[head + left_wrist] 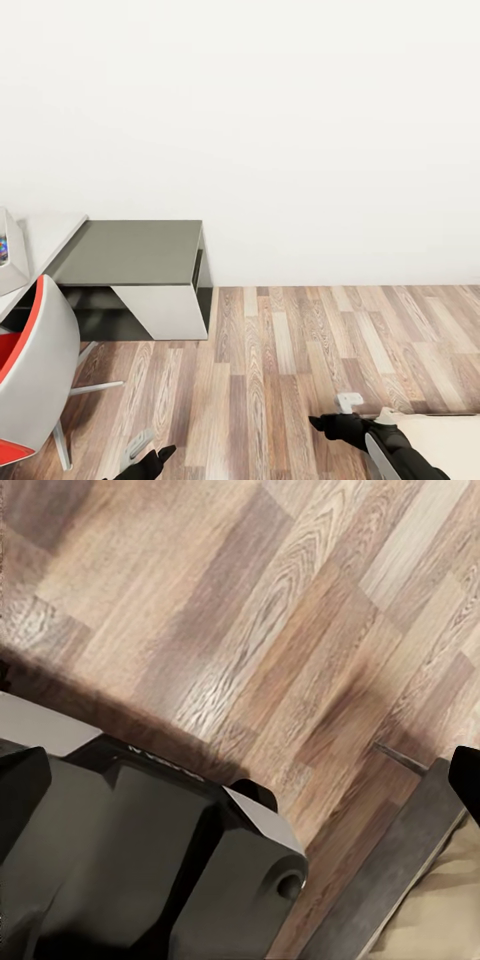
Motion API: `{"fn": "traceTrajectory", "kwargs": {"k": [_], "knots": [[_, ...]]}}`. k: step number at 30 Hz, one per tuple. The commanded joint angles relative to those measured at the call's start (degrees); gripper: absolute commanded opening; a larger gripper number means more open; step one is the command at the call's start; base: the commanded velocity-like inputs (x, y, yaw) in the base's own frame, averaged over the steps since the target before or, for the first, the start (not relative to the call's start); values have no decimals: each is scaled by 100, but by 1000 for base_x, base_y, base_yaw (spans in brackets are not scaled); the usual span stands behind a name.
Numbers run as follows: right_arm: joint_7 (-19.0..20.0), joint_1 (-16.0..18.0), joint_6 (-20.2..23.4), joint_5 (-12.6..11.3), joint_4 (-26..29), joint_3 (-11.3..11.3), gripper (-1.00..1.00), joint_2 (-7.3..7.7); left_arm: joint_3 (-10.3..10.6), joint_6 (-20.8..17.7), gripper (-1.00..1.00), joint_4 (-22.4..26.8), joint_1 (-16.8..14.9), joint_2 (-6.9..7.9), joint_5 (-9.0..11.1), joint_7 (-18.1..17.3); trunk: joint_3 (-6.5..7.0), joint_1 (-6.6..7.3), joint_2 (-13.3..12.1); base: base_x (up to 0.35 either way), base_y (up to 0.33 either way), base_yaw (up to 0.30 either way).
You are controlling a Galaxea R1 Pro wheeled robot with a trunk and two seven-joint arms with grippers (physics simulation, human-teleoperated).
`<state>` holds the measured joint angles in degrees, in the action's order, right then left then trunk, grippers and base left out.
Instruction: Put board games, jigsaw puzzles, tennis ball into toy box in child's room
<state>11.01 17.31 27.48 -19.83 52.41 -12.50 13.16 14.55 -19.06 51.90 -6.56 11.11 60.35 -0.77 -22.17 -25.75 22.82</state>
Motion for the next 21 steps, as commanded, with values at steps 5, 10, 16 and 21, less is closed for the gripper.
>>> {"fn": "traceTrajectory", "kwargs": {"k": [5, 10, 16, 21], "knots": [[113, 7, -29, -11, 0, -159, 100, -3, 12, -12, 100, -29, -3, 5, 32, -2, -1, -3, 10, 0, 24, -38], [162, 10, -44, -12, -5, -225, 100, -6, 12, -11, 100, -46, -3, 5, 34, -2, 20, -3, 10, 0, 10, -96], [187, 16, -24, -13, -10, -259, 100, -8, 18, -10, 100, -54, -3, 5, 31, -2, 59, -3, 10, 0, 4, -133], [187, 17, 78, -11, -5, -262, 100, -13, 21, -10, 100, -58, -3, 5, 30, 3, 94, -3, 10, -1, 1, -119]]}}
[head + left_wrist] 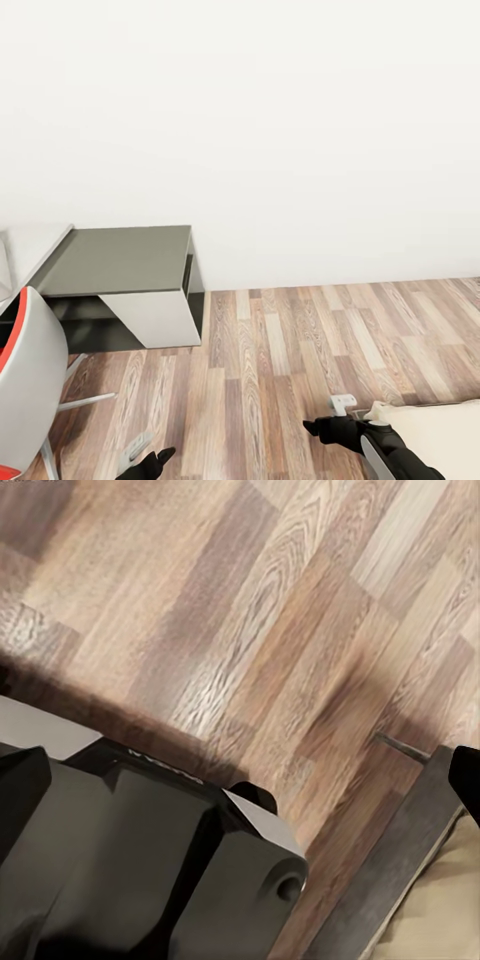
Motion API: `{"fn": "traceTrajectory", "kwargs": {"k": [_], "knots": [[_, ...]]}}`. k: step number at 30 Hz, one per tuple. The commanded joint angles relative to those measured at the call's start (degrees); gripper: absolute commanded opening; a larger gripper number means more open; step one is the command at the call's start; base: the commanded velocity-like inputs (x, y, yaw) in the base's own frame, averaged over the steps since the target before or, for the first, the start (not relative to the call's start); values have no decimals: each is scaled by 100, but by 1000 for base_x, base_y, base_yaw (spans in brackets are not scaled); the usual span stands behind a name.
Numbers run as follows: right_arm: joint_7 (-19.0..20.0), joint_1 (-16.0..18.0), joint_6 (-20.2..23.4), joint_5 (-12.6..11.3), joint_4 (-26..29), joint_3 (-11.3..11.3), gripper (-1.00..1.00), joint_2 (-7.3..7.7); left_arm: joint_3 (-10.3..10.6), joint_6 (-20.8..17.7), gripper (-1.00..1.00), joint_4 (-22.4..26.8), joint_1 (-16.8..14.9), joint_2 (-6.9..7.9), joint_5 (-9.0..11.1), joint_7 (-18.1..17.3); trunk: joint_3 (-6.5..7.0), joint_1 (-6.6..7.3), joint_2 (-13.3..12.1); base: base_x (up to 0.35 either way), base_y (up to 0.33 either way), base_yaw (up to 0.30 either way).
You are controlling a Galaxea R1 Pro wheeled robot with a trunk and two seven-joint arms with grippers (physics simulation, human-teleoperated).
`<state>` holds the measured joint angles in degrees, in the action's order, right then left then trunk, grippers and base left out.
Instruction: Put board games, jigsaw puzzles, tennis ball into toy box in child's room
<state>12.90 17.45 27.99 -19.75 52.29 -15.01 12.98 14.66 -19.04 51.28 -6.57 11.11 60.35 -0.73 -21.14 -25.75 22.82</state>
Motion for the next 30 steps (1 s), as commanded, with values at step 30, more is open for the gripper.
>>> {"fn": "traceTrajectory", "kwargs": {"k": [30], "knots": [[-293, -13, 121, 152, -96, -553, 100, -168, 11, -21, 100, -188, -24, 4, 44, 11, 263, -3, 10, -268, 0, -17]]}}
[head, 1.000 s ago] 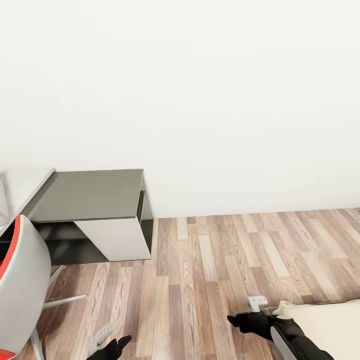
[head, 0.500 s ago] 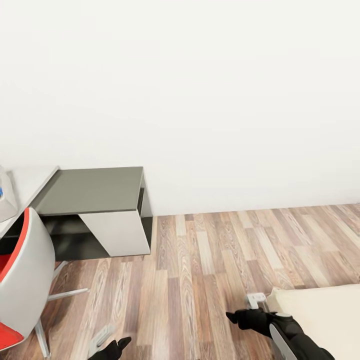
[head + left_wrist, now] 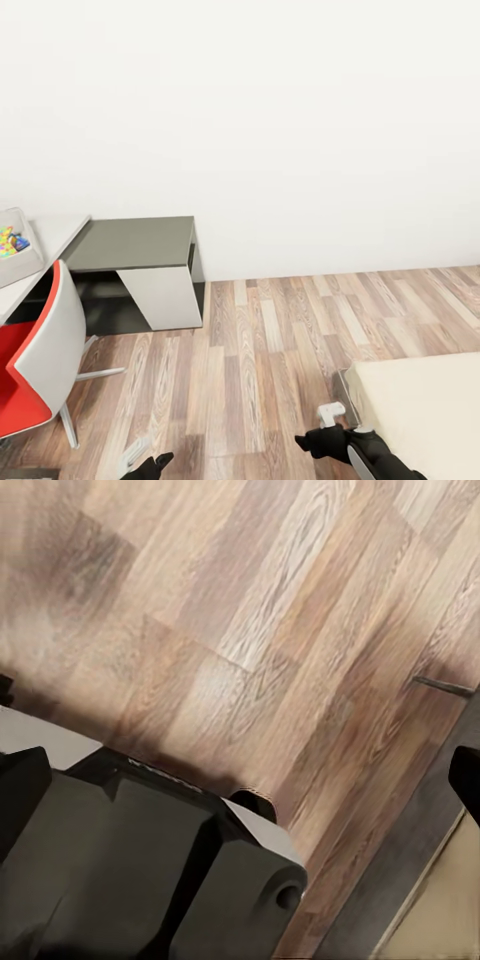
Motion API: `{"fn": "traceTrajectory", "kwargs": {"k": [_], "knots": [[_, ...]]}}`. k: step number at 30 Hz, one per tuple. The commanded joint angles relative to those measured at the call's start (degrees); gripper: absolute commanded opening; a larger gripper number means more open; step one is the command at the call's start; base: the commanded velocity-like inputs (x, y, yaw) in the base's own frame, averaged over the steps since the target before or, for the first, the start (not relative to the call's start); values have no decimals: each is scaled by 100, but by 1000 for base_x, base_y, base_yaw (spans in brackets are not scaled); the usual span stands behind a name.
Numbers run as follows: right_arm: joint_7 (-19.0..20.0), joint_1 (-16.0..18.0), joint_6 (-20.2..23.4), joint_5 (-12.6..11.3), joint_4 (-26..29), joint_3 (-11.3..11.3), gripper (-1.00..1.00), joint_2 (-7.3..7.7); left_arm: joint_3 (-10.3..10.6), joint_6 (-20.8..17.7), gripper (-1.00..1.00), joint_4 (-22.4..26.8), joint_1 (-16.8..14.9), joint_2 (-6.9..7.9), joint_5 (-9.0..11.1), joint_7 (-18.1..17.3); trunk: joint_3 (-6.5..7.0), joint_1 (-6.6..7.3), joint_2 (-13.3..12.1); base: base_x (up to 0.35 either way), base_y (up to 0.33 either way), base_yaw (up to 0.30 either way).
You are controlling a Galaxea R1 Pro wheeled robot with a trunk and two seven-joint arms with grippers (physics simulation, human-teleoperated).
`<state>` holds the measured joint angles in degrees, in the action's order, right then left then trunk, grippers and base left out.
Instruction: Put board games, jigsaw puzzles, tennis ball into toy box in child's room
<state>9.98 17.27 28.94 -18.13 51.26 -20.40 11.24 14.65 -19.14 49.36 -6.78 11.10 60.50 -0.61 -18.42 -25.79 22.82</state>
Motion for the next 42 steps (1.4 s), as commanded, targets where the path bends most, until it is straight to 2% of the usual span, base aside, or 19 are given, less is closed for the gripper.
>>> {"fn": "traceTrajectory", "kwargs": {"k": [1, 7, 19, 22, 24, 25, 26, 27, 32, 33, 34, 36, 38, 39, 42], "knots": [[-20, 4, 47, 8, -21, -90, 100, -6, 10, -11, 100, -9, -4, 5, 31, -1, 0, 0, 10, -320, 0, 0], [-80, 4, 199, 62, -104, -315, 100, -40, 4, -7, 100, -45, -7, 6, 44, -1, 56, 0, 10, -207, 0, 0], [-132, 11, 294, 78, -201, -386, 100, -51, -19, 4, 100, -57, -8, 8, 55, -1, 168, 0, 10, -43, 0, 0], [-179, 10, 320, 79, -376, -386, 100, -51, -81, 3, 100, -68, -8, 7, 51, 1, 196, 0, 10, -7, 0, 0], [-279, 10, 261, 83, -1136, -391, 100, -54, -286, -21, 100, -213, -8, 11, 37, 5, 215, 0, 10, -4, 0, 0], [-301, 11, 186, 85, -1454, -391, 100, -55, -345, -30, 100, -305, -8, 14, 31, 4, 224, 0, 10, -3, 0, 0], [-335, 12, -124, 87, -2117, -393, 100, -70, -423, -39, 100, -593, -8, 17, 20, 2, 234, 0, 10, -2, 0, 0], [-335, 12, -124, 87, -2117, -393, 100, -70, -423, -39, 100, -593, -8, 17, 20, 2, 243, 0, 10, -2, 0, 0], [-379, -60, -1597, 78, -3769, -386, 100, -202, -485, -1, 100, -1814, -4, 9, -32, -5, 290, 0, 10, 0, 0, 0], [-379, -60, -1597, 78, -3769, -386, 100, -202, -485, -1, 100, -1814, -4, 9, -32, -5, 299, 0, 10, 0, 0, 0], [-385, -112, -1867, 75, -4023, -386, 100, -221, -489, 19, 100, -2057, -2, 10, -86, -6, 308, 0, 10, 0, 0, 0], [-397, -252, -2278, 69, -4380, -386, 100, -249, -498, 100, 100, -2488, 11, 12, -286, -4, 327, 0, 10, 0, 0, 0], [-404, -421, -2552, 58, -4604, -385, 100, -267, -508, 232, 100, -2856, 26, 10, -590, 0, 346, 0, 10, 0, 0, 0], [-404, -421, -2552, 58, -4604, -385, 100, -267, -508, 232, 100, -2856, 26, 10, -590, 0, 355, 0, 10, 0, 0, 0], [-411, -625, -2806, 42, -4799, -374, 100, -280, -530, 501, 100, -3328, 53, -18, -1039, 4, 383, 0, 10, 0, 0, 0]]}}
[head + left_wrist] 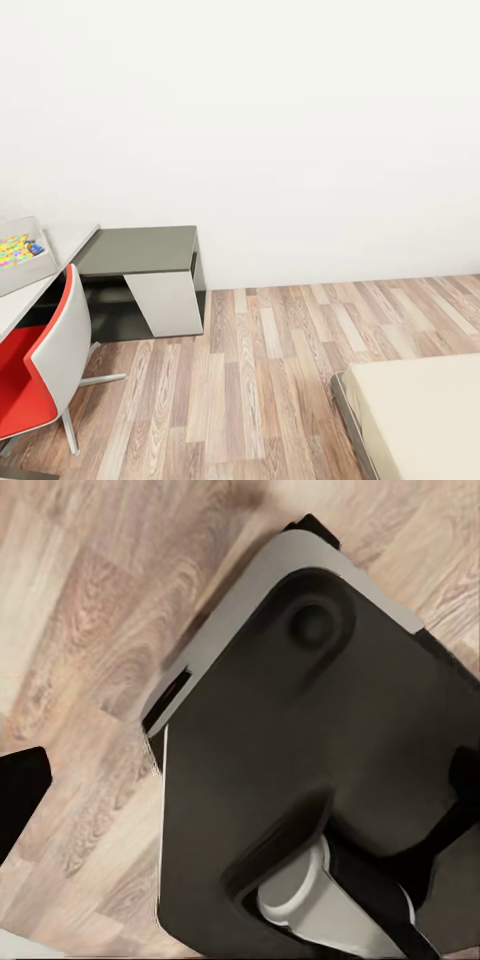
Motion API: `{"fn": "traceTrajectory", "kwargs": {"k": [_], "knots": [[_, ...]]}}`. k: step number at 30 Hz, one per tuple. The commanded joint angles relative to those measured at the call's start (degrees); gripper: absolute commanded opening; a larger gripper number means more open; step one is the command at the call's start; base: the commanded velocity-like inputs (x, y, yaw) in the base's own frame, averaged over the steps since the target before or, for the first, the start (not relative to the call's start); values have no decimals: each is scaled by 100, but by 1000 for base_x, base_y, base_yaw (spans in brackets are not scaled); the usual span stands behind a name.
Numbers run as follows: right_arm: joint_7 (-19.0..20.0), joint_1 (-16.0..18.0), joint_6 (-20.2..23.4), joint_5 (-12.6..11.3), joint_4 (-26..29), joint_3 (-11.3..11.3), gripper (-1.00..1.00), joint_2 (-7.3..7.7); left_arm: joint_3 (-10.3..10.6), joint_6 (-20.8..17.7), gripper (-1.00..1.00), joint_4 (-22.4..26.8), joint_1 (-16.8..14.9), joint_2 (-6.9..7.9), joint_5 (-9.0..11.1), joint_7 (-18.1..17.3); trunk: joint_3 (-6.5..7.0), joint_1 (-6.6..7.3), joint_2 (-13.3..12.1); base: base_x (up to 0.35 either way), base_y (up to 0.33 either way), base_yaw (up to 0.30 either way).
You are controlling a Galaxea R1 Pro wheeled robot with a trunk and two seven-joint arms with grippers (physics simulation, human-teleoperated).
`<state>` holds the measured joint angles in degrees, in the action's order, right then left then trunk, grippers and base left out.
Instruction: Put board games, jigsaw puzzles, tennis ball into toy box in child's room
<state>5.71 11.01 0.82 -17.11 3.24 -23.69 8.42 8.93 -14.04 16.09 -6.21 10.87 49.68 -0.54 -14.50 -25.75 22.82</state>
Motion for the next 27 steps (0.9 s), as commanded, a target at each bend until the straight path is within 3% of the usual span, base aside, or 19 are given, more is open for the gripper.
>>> {"fn": "traceTrajectory", "kwargs": {"k": [1, 5, 12, 16, 27], "knots": [[13, -50, -50, -65, -39, -41, 100, 1, 36, 86, 100, -145, 8, -7, -63, -2, 1, -3, 10, 0, 0, 0], [-21, -203, -183, -78, -137, -14, 100, -6, 25, 344, 100, -596, 87, -98, -317, -1, 38, -3, 10, 0, 0, 0], [-48, -280, -250, -93, -180, 10, 100, -10, 22, 468, 100, -828, 217, -287, -448, -2, 104, -3, 10, 0, 0, 0], [-55, -328, -277, -63, -197, 8, 100, -15, 21, 515, 100, -912, 288, -501, -495, -2, 141, -3, 10, 0, 0, 0], [-55, -398, -550, -54, -195, -14, 100, 15, 21, 530, 100, -936, 309, -581, -519, -5, 212, -3, 10, 0, 0, 0]]}}
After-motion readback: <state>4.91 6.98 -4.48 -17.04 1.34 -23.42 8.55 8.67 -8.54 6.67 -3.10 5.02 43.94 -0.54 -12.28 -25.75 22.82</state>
